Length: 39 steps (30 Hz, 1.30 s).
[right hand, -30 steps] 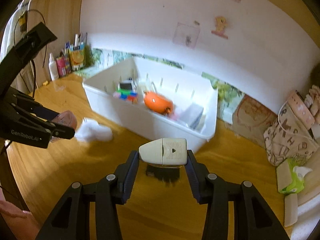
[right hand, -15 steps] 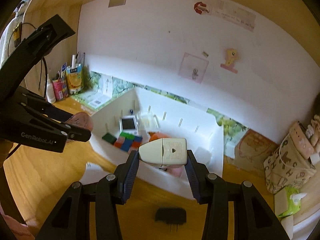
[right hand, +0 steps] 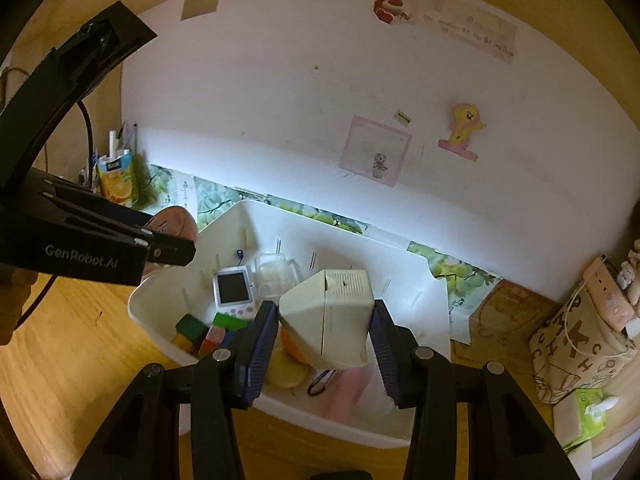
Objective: Organize rigid objects
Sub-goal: 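Open the left tool dropping the tape roll while the right tool releases the plug, then withdraw both tools from the bin toward the white cutout and black charger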
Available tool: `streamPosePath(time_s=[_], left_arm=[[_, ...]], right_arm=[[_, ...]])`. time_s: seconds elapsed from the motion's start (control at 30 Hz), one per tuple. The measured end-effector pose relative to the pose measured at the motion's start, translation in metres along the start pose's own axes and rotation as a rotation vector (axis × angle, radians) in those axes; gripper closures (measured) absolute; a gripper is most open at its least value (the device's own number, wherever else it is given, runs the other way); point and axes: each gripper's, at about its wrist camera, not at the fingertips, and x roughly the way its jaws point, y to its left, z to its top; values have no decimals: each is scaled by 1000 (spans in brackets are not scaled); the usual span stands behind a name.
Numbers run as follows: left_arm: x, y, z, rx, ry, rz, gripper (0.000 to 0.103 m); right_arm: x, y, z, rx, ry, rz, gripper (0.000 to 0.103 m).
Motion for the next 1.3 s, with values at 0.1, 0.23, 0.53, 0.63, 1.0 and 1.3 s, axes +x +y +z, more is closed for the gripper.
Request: streamPosePath(time_s=[0.1, 0.23, 0.53, 0.63, 1.0, 1.3], left_arm=[[6, 4, 5, -8, -12, -3, 47], [14, 7, 6, -18, -9, 4, 47], [15, 11, 8, -57, -22, -2, 33], [11, 11, 8, -56, -30, 5, 26], [-18, 1, -4, -63, -38, 29, 24], [-39, -9, -28, -113, -15, 69, 21]], right_arm=[[8, 0, 2, 10, 7, 2, 56], [17, 0, 1, 18, 18, 9, 56], [24, 1, -1, 20, 29, 14, 40], [23, 0, -1, 26, 29, 13, 38], [-3, -10, -3, 53, 0, 20, 25], [-38, -29, -18, 127, -8, 40, 22]])
